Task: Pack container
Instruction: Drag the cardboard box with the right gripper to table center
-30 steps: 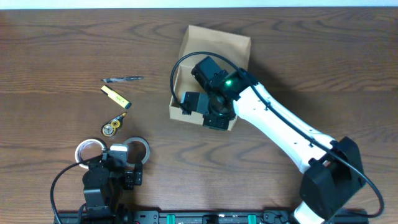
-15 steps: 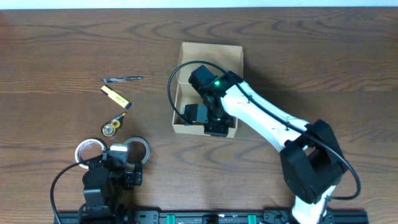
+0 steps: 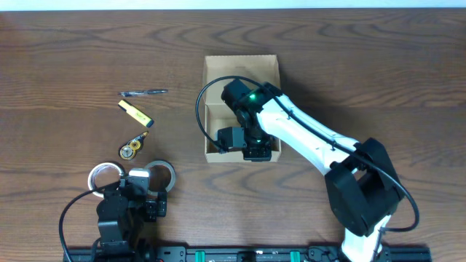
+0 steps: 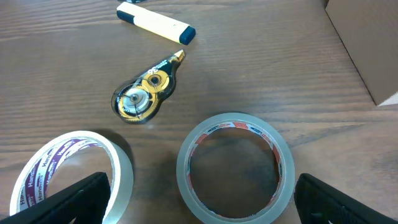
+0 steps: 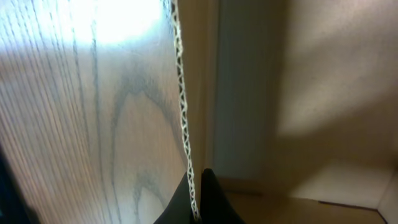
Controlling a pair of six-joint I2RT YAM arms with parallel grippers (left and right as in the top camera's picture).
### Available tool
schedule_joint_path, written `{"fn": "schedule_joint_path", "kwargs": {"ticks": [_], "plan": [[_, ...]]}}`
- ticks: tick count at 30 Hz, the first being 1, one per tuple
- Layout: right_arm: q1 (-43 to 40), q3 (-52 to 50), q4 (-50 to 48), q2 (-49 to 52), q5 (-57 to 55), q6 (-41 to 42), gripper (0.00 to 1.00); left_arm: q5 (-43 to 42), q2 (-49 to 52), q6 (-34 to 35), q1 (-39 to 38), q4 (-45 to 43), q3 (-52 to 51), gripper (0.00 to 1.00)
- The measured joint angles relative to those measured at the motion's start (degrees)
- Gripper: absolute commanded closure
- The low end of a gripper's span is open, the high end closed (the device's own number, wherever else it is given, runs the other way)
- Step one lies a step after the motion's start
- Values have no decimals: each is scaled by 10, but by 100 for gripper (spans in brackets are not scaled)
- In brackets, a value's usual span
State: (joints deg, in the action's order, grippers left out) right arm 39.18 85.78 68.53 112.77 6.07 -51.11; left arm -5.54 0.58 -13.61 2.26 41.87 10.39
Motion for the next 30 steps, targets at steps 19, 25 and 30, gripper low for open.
{"fn": "schedule_joint_path", "kwargs": {"ticks": [19,25,30], "plan": [[-26,0,-37,0,-16,-9,99,0,0,0,0,0,0,5],[-26,1,-54,-1,-21,6,99,0,0,0,0,0,0,5],[-26,1,-55,-1,-22,12,99,0,0,0,0,0,0,5]]}}
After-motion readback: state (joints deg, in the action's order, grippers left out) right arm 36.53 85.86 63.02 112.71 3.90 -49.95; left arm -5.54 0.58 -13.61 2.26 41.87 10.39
